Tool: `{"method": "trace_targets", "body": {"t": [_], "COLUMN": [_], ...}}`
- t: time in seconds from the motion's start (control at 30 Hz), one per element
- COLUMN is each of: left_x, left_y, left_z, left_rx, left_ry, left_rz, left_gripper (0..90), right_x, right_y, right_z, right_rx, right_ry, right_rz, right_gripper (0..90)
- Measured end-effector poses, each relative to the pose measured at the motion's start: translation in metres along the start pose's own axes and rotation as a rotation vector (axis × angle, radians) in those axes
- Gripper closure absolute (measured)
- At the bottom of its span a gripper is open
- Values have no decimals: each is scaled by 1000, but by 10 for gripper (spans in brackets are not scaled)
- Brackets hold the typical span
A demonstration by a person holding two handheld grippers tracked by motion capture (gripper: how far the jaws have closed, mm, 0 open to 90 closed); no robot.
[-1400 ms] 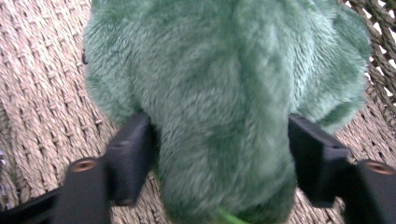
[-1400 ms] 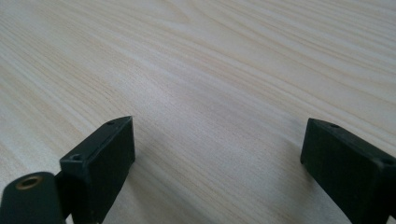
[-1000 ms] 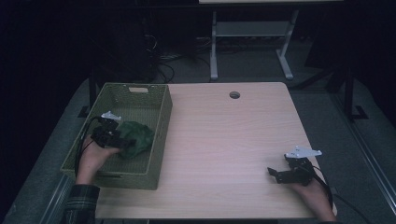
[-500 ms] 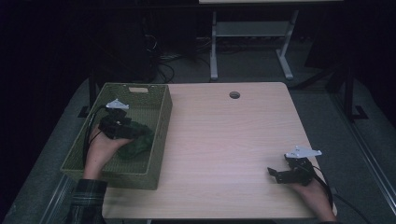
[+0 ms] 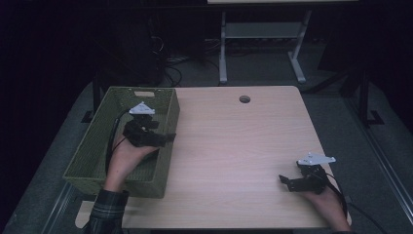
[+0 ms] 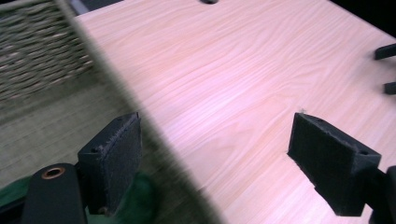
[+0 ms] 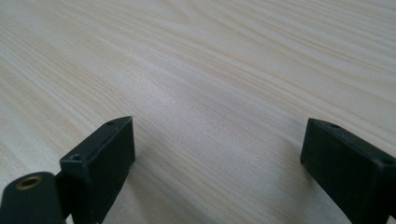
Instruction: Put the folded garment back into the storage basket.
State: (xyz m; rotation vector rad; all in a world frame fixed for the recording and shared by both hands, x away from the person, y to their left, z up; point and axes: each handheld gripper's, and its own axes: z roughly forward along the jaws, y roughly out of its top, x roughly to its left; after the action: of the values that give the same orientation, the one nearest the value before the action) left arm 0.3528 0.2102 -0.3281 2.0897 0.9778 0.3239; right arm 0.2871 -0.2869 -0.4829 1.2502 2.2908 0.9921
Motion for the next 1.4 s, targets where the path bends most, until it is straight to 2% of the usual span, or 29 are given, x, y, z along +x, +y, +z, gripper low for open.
{"method": "trace_targets", "body": {"t": [0.17,0.37,0.5,0.73,0.9,1.1,1.17,1.3,1.4], "left_x": [-24,-49,-64,-84,-93,-94,-92,-88,-85], "left_y": [8,12,7,-10,-24,-39,-45,-59,-67], "left_z": [18,39,54,84,101,116,122,137,144], "left_rx": [7,3,6,30,24,17,39,78,86], "left_ry": [-43,-65,-75,-104,-84,-64,-57,-61,-54], "left_rz": [33,66,78,104,125,129,133,112,113], "left_gripper": [169,169,169,168,169,169,170,169,169], "right_x": [0,0,0,0,0,0,0,0,0], "right_y": [0,0,0,0,0,0,0,0,0], "right_z": [0,0,0,0,0,0,0,0,0], "right_rx": [0,0,0,0,0,1,1,0,0], "right_ry": [-1,0,0,0,-1,-1,-1,-1,-1], "right_rz": [0,0,0,0,1,0,0,1,1], "right_gripper": [96,96,96,96,96,96,96,96,96]}}
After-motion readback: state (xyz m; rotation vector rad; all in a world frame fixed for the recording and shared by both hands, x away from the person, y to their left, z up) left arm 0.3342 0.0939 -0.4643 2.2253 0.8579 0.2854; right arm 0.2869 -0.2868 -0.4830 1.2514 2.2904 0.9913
